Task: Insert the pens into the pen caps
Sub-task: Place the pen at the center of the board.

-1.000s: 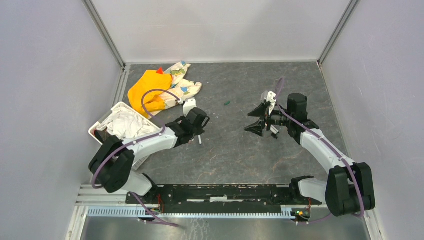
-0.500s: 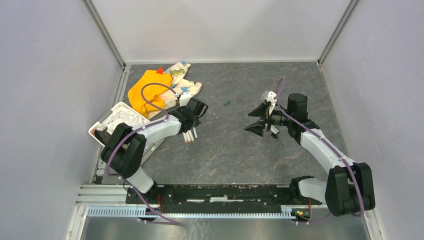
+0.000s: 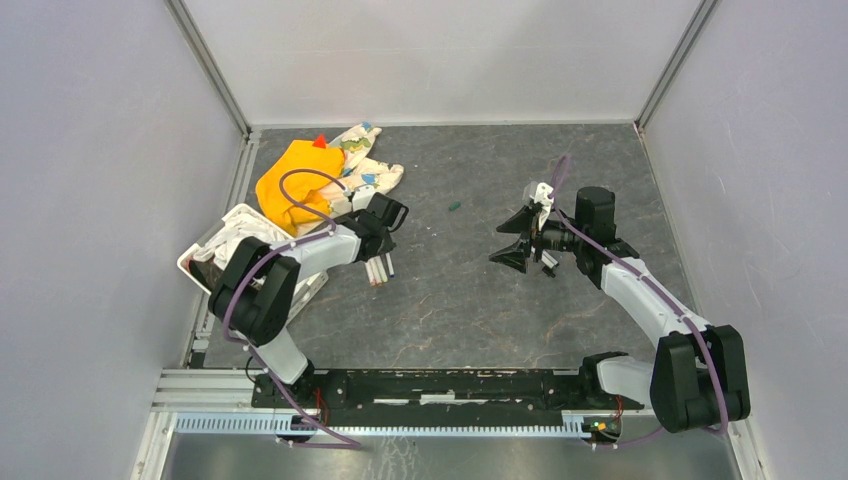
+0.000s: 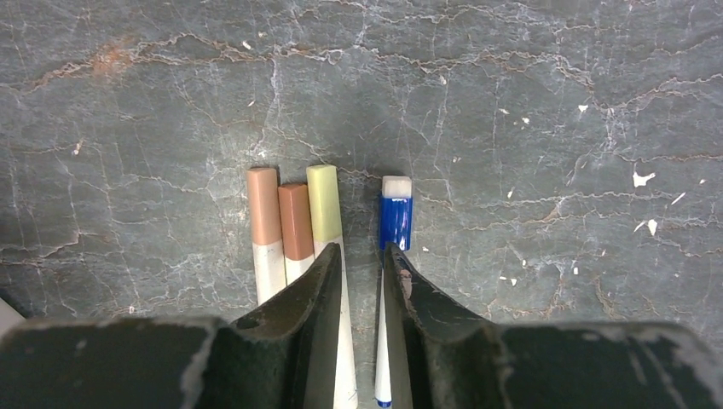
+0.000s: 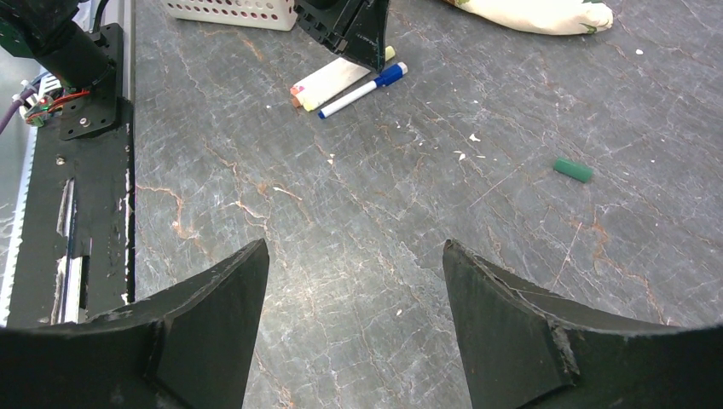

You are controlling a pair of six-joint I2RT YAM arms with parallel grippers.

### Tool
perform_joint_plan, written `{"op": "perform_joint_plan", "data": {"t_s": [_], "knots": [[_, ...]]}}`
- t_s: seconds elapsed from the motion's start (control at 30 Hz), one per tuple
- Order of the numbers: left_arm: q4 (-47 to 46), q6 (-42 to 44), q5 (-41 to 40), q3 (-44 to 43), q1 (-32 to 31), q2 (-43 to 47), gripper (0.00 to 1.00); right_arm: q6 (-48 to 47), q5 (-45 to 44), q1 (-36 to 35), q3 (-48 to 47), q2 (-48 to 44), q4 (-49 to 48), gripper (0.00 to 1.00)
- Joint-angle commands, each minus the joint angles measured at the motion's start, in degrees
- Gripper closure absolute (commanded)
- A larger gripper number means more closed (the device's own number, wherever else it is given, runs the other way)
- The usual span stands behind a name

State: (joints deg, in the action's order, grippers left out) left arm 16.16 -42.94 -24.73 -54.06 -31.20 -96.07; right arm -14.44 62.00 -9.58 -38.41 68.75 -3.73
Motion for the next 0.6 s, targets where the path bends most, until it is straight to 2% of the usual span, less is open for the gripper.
{"op": "perform_joint_plan", "data": {"t_s": [0.0, 0.3, 0.57], "knots": [[-0.62, -1.36, 0.5, -2.01, 0.53, 0.53, 0.68, -0.75, 0.64, 0.4, -2.27, 0.08, -0.41, 0.2], [-4.14, -0.5, 6.36, 0.64, 0.53, 7.28, 0.63, -3.45, -0.68, 0.96, -2.97, -0.41, 1.82, 0.2], [-15.61, 3.97, 21.74, 6.92, 0.53, 12.0, 0.52, -7.24, -3.46, 1.63, -3.63, -1.13, 3.6, 0.2]]}}
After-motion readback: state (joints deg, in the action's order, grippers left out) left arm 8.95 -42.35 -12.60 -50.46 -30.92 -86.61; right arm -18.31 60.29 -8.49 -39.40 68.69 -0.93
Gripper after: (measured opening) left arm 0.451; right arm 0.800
